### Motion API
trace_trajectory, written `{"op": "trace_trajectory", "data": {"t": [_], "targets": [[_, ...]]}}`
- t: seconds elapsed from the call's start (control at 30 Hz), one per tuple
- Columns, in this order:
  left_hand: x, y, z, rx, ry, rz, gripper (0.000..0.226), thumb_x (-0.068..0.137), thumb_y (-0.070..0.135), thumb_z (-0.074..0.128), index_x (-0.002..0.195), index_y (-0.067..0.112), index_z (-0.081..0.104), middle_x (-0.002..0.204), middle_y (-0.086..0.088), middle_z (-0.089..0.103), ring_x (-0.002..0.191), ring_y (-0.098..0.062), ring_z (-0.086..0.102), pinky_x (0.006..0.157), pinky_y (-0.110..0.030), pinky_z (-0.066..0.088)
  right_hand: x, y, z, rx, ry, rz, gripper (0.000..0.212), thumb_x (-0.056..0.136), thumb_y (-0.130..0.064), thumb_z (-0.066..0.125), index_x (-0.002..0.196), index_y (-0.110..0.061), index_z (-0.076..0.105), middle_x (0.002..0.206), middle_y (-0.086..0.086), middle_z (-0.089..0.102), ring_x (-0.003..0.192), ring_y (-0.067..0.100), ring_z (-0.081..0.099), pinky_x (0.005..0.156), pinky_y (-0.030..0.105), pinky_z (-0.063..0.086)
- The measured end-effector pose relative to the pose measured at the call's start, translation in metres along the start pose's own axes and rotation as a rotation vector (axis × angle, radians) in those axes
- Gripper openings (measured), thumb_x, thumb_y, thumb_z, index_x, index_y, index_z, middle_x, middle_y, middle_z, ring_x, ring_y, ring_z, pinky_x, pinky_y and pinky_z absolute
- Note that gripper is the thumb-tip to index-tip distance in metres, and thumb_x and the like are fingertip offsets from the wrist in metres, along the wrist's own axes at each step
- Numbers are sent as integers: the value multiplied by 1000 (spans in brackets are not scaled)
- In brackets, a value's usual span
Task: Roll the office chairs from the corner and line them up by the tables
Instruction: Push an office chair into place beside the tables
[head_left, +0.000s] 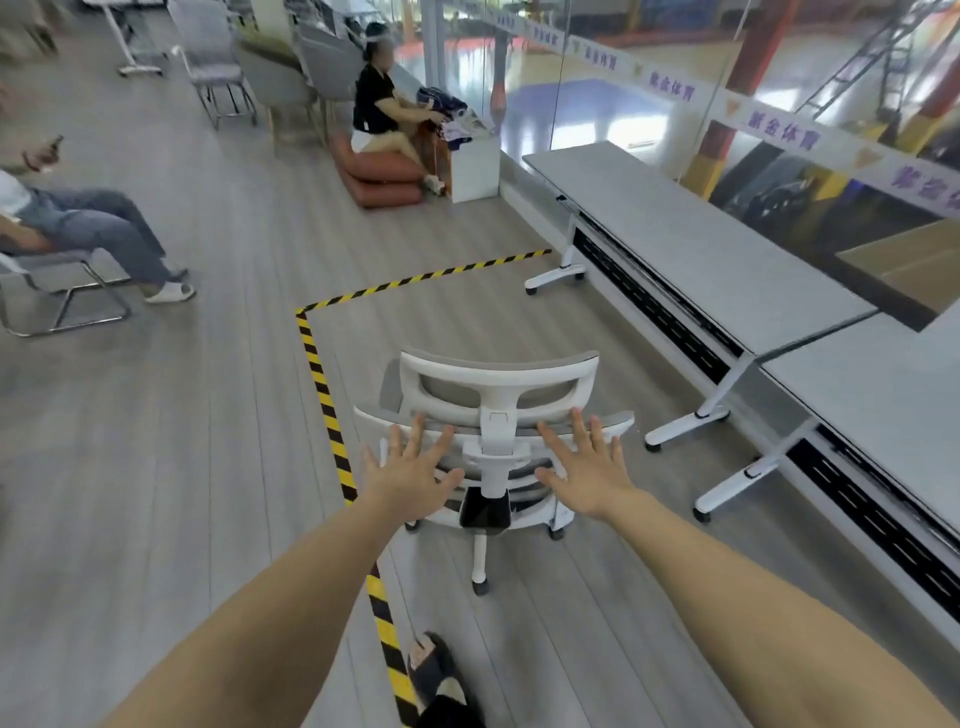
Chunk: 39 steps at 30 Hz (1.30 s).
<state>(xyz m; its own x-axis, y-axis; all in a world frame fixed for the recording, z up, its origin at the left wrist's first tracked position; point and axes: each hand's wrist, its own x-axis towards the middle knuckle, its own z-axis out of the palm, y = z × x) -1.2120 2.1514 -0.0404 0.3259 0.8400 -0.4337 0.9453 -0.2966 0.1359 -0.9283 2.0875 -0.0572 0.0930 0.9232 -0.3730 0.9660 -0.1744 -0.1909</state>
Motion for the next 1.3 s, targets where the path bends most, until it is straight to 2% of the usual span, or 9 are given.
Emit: {"op": "trace_trajectory", "data": {"t": [0.13, 0.37, 0.57, 0.8, 1.03, 1.3], "targets": [[87, -38, -51, -2, -26, -8, 71, 98, 76, 19, 159, 52, -10, 170, 2, -27, 157, -35, -21, 116, -76, -9, 91, -27, -42, -11, -36, 9, 77, 97, -77, 28, 154, -57, -20, 162, 1, -40, 152, 30, -33, 125, 59, -10], [225, -93, -129, -41, -48, 0, 73, 99, 75, 23, 159, 52, -10, 169, 4, -30, 156, -36, -22, 118, -75, -6, 246, -61, -100, -14, -61, 4, 76, 97, -77, 28, 154, -58, -20, 163, 2, -39, 153, 30, -32, 124, 59, -11], [338, -137, -192, -29, -37, 25, 72, 101, 71, 25, 160, 50, -10, 169, 3, -29, 156, -35, -22, 119, -74, -3, 373, -86, -140, 14, -8, 10, 74, 98, -75, 28, 152, -61, -20, 162, 0, -41, 152, 30, -33, 124, 57, -13], [492, -188, -282, 26, -61, 17, 71, 101, 73, 22, 160, 51, -10, 170, 2, -28, 157, -35, -19, 117, -75, -8, 546, -111, -188, 27, 56, 3, 72, 97, -77, 23, 151, -62, -21, 163, 0, -40, 151, 29, -35, 124, 58, -13], [635, -231, -369, 93, -80, 7, 74, 101, 73, 21, 161, 47, -11, 170, 0, -27, 158, -36, -15, 120, -71, -10, 700, -140, -260, 20, 13, 17, 71, 94, -81, 18, 153, -62, -17, 166, 1, -34, 154, 30, -30, 123, 61, -12], [779, -286, -437, 131, -41, 58, 75, 99, 75, 22, 160, 49, -14, 170, -1, -26, 158, -37, -14, 121, -68, -10, 843, -169, -313, 60, -2, 66, 66, 98, -75, 19, 152, -62, -16, 167, -1, -33, 153, 26, -33, 123, 61, -12]]}}
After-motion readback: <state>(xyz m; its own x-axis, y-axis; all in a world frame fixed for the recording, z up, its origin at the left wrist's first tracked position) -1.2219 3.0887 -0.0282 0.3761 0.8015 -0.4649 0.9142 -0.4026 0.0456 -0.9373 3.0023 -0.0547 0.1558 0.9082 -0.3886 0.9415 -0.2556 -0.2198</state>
